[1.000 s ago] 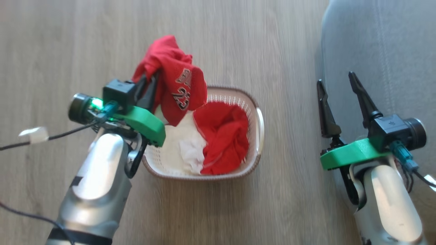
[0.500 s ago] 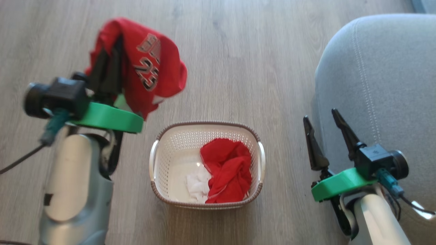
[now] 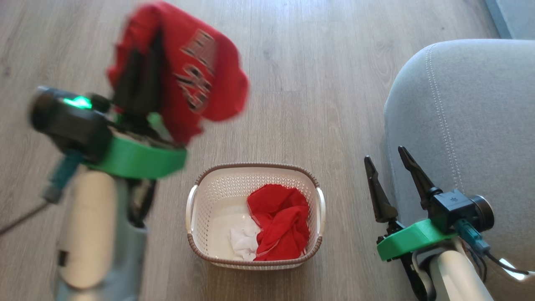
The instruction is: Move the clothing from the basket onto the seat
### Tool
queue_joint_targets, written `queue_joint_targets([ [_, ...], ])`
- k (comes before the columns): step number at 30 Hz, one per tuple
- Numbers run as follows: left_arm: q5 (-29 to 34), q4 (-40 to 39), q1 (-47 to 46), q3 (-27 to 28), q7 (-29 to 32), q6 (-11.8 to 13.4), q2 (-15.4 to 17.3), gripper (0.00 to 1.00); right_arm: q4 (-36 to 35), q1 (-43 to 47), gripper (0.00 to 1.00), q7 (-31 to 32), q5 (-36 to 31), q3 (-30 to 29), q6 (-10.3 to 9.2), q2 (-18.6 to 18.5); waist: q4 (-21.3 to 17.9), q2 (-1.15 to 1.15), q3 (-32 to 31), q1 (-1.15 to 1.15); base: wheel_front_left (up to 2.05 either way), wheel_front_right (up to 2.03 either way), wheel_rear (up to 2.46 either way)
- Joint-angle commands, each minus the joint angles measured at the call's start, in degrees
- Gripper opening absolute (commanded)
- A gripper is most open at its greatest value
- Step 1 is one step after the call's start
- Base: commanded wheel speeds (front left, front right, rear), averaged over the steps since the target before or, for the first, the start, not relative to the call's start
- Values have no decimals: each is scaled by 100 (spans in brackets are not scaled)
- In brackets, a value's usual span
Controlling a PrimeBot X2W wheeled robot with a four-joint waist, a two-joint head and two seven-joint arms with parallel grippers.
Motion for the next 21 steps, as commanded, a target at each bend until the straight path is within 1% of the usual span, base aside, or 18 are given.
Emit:
queue_joint_targets([
  [1,-33,-211,-89,97,-24,-26,75,0,-210,-81,100,-37,9,147,-1,-16,3,-1,-1,1,0,0,0],
  [5,-123,-233,88,-372,-24,-78,69,0,-221,-101,100,-37,13,172,-1,-16,-14,-1,32,1,0,0,0],
  [11,-327,-242,313,-803,-24,-97,66,0,-222,-145,100,-37,-34,139,-1,-16,-29,-1,83,1,0,0,0],
  [15,-482,-251,339,-794,-24,-99,65,0,-205,-154,100,-37,-45,125,-1,-16,-31,-1,90,1,0,0,0],
  [21,-505,-276,313,-757,-24,-100,65,0,-177,-199,100,-37,-54,83,-1,-16,-48,-1,93,1,0,0,0],
])
